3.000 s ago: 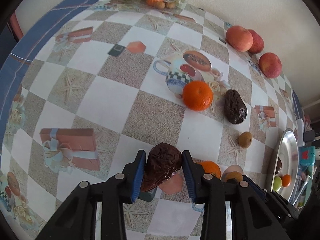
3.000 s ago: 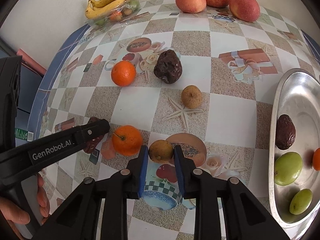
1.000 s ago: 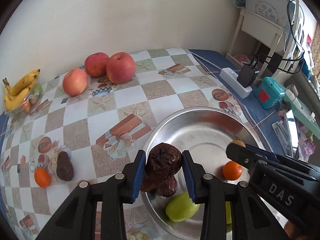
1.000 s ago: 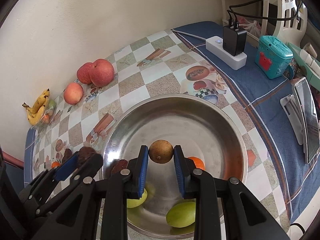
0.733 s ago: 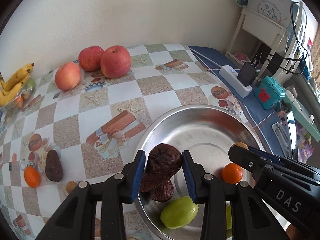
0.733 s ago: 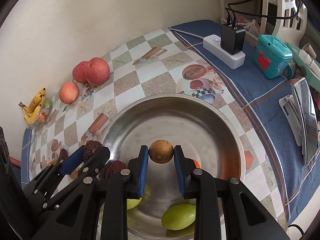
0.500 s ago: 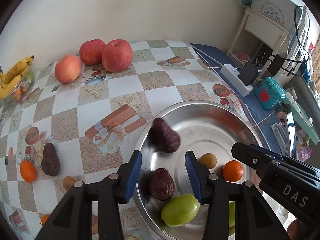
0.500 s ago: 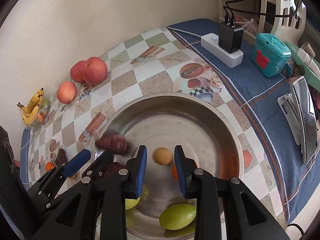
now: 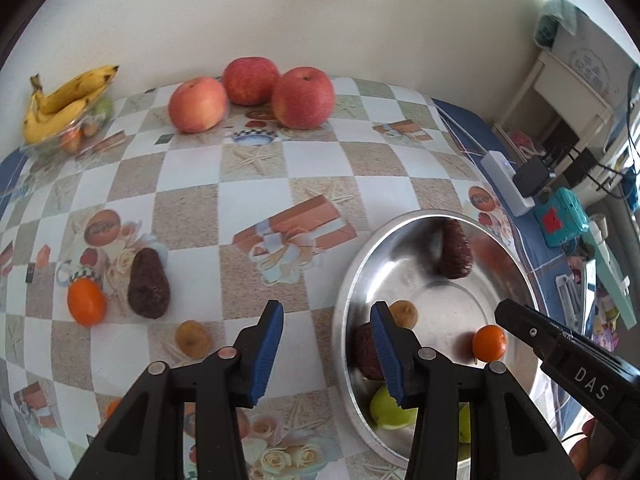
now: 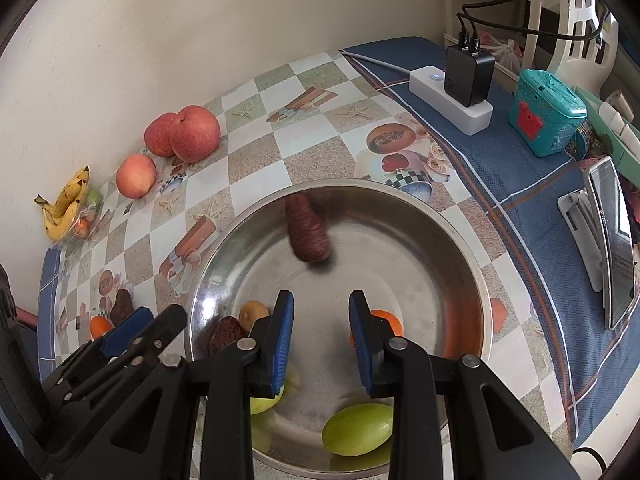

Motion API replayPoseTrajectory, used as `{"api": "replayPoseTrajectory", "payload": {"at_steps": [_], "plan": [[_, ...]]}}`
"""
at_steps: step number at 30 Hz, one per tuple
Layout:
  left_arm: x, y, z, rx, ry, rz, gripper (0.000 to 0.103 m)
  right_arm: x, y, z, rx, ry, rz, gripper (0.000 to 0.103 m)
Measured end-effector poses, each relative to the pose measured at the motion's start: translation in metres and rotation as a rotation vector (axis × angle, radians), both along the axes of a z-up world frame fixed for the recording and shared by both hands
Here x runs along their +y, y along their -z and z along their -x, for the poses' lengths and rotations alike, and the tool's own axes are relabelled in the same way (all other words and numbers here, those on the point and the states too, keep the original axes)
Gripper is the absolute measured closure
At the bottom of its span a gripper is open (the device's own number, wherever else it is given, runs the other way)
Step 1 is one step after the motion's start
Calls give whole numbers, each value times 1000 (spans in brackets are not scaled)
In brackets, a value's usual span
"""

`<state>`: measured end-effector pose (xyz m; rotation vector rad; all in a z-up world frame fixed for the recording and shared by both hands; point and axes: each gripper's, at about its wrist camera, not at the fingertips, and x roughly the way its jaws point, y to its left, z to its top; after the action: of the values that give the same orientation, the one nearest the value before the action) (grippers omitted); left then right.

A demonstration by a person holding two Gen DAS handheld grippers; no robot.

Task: Organize fruits
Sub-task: 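Carry the kiwi over the bowl and release it while the left gripper drops the date, then move both open grippers back from the bowl toward the remaining fruits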

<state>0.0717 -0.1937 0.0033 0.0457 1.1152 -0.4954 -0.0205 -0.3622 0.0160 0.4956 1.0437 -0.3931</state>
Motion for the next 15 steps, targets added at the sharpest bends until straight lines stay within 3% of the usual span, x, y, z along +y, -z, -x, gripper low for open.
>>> {"api": "replayPoseTrajectory", "payload": {"at_steps": [15], "plan": [[96,-4,-25,88,-277,-28,53,20,1,-7,19,-66,11,74]]}}
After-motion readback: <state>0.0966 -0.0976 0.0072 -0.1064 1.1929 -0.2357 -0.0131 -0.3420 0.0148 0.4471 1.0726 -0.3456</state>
